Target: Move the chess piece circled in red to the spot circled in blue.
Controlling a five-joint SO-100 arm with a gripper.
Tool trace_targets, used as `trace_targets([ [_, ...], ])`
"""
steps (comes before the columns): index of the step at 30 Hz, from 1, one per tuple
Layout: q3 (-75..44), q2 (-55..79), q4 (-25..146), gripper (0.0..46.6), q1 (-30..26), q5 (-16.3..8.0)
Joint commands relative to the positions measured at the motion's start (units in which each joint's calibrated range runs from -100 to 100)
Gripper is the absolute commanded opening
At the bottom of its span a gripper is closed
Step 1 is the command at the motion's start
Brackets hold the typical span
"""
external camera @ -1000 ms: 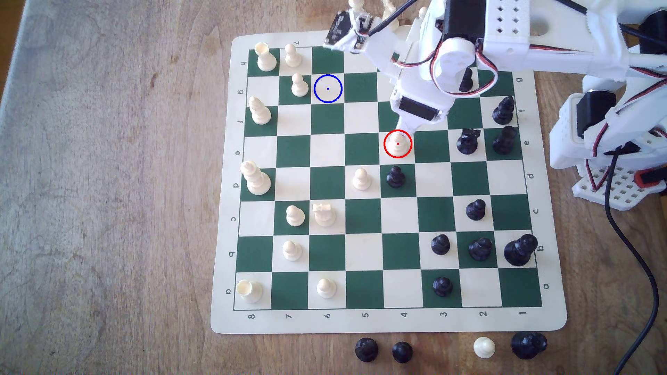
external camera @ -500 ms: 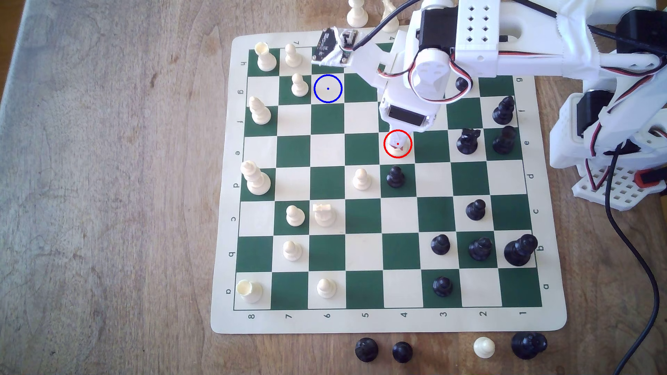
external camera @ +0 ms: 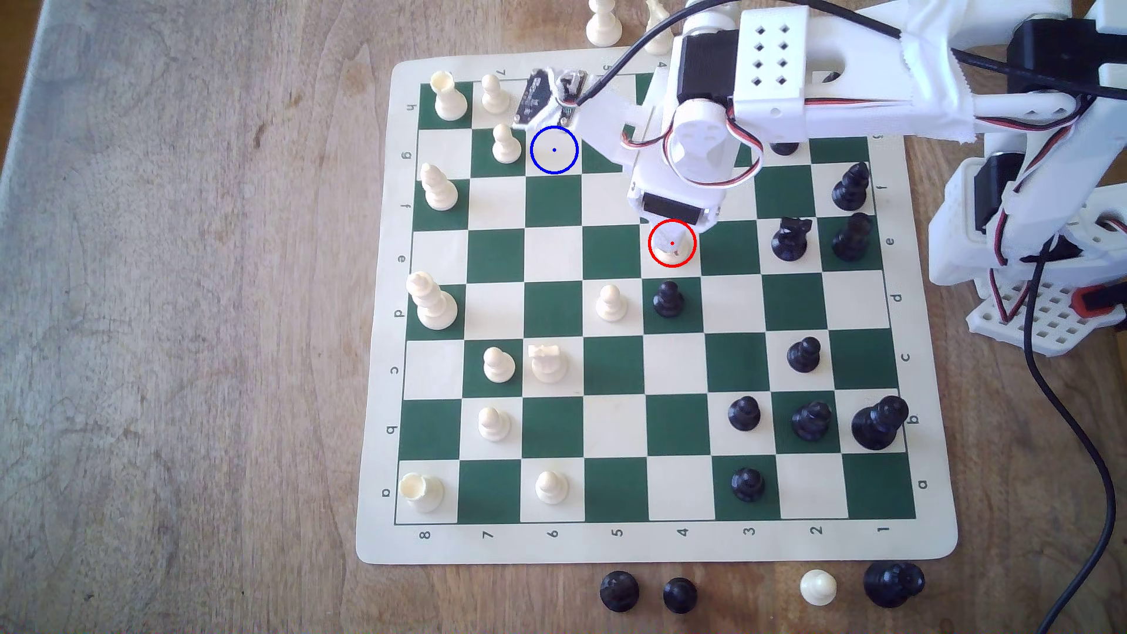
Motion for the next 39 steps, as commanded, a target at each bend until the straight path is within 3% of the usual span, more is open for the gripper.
trace_targets([
  [1, -4.4, 0.3, -1.3, 13.1, -0.5, -0.2],
  [39, -3.1, 5.0, -3.8, 11.2, -1.3, -0.7],
])
